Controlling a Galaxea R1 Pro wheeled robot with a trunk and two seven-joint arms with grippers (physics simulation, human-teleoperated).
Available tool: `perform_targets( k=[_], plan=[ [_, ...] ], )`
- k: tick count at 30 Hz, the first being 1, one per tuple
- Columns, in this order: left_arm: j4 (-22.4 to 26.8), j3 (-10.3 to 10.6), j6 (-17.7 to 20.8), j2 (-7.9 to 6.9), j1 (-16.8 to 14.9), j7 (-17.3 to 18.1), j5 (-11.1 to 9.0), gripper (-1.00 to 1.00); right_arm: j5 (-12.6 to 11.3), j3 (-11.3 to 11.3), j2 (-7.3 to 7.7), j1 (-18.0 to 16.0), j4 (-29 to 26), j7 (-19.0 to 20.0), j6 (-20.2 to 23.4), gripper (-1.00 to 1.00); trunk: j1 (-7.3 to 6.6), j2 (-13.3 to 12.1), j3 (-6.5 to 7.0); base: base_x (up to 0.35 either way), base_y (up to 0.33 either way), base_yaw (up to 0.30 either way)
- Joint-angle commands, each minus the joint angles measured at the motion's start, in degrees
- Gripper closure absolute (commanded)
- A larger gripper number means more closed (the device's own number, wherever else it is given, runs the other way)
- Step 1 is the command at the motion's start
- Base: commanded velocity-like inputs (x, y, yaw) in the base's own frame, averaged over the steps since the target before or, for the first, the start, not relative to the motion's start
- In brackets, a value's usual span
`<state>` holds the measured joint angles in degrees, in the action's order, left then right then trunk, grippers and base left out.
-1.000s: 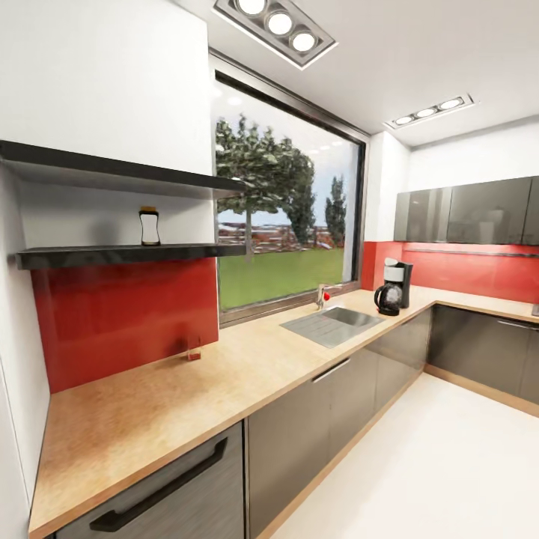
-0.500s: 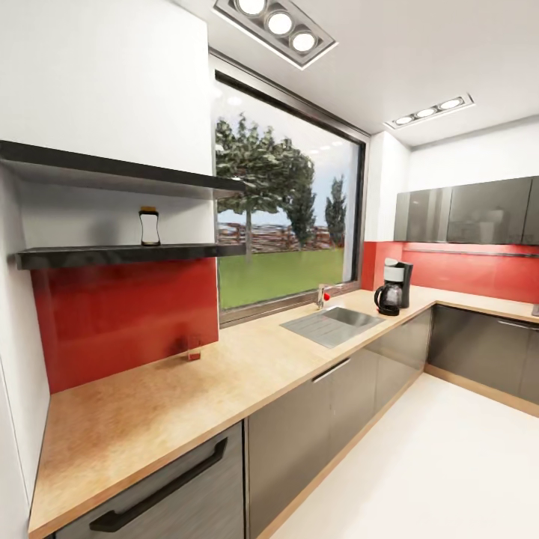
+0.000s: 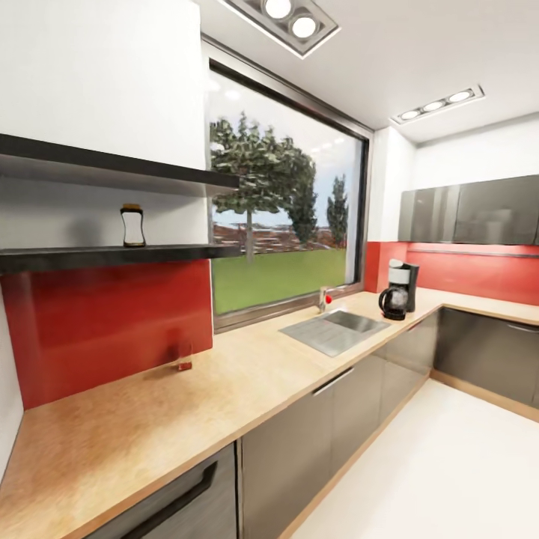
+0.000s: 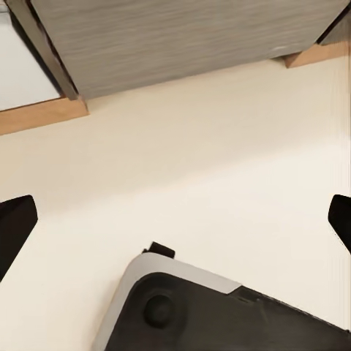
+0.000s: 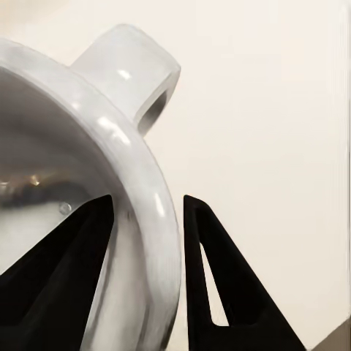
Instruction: Set up a coffee station on the kitchen countertop: keep the coffee maker on the countertop, move the bottle of coffee from the kitchen shelf to the counter next to the coffee maker, place a paper coffee filter on top of the coffee maker, put the saucer next to the coffee maker with the coffee cup on the saucer, and place the electric kettle next to the coffee maker.
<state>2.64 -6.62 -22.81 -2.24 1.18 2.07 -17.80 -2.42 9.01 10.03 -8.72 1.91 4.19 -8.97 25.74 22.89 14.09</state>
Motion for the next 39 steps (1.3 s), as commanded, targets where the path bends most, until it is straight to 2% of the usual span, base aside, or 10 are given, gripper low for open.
perform_targets(
  k=[1,8,18,24,39],
  plan=[
    [0.1,-0.4,0.0,0.02,0.1,0.2,0.0,-1.0,-0.3,0.3,0.02,-0.1,0.2,0.2,-0.3,1.0,0.04,0.0,-0.01,0.216,-0.22,0.195],
    [0.1,-0.4,0.0,0.28,0.1,0.2,0.3,-1.0,-1.4,0.3,0.07,-0.1,0.2,0.2,-0.3,1.0,0.04,0.0,-0.01,0.087,-0.269,0.26],
    [0.1,-0.5,0.0,0.31,0.1,0.2,0.3,-1.0,-1.5,0.3,0.11,-0.1,0.2,0.2,-0.3,1.0,0.04,0.0,-0.01,-0.046,-0.289,0.267],
    [0.1,-0.4,0.0,0.31,0.1,0.2,0.3,-1.0,-1.6,0.2,0.17,-0.1,0.2,0.2,-0.3,1.0,0.04,0.0,-0.01,0.043,-0.285,0.047],
    [0.1,-0.4,0.0,0.31,0.1,0.2,0.3,-1.0,-1.6,0.2,0.24,-0.1,0.2,0.1,-0.3,1.0,0.04,0.0,-0.01,0.186,-0.259,0.002]
  ],
)
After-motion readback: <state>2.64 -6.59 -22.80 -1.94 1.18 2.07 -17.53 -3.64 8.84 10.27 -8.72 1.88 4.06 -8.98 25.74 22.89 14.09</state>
